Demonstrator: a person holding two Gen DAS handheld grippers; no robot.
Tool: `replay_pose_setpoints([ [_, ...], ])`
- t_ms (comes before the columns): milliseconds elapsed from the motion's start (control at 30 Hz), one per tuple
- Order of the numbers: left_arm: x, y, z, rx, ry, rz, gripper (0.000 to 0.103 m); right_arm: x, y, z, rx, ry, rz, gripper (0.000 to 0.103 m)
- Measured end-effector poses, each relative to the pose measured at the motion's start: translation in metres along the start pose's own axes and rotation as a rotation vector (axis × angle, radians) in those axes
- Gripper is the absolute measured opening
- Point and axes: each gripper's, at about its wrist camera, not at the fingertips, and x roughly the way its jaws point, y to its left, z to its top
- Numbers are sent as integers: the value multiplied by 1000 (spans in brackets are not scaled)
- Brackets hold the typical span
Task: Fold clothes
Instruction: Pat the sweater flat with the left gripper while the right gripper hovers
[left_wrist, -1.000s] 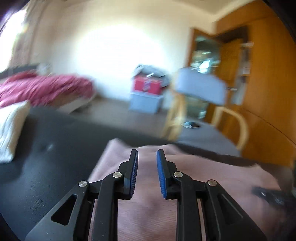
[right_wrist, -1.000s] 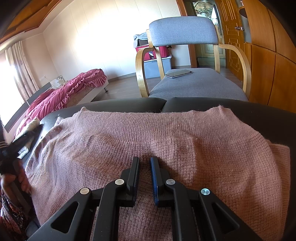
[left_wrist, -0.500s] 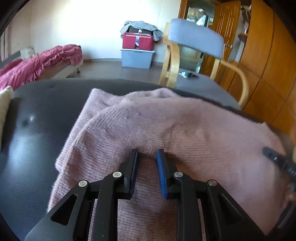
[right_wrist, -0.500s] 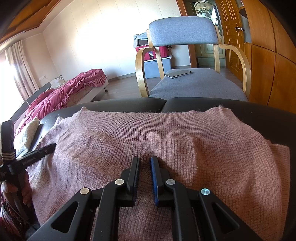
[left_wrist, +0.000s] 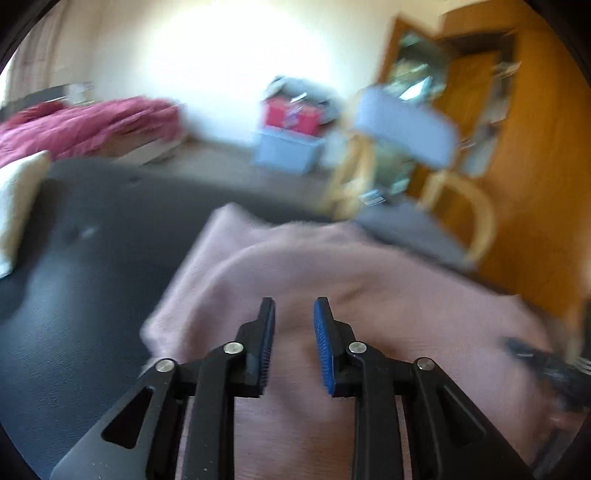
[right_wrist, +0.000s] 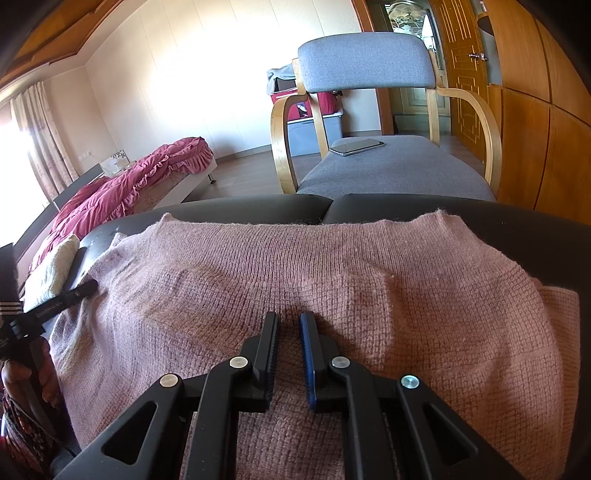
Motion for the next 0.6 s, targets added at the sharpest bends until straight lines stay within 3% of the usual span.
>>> replay_pose_setpoints([
  [67,-4,-18,-5,75,2,-95,25,0,0,0,-1,0,-1,10],
  [200,10,-42,-15,189,97,-85,25,0,0,0,0,0,0,10],
  [333,40,-21,-11,86,244,-91,25,0,1,0,0,0,0,10],
  [500,36,-21,-13,79,235,-80,24,0,1,0,2,0,2,10],
  [600,32,-11,-13,25,217,-76,24,0,0,0,5,0,6,10],
])
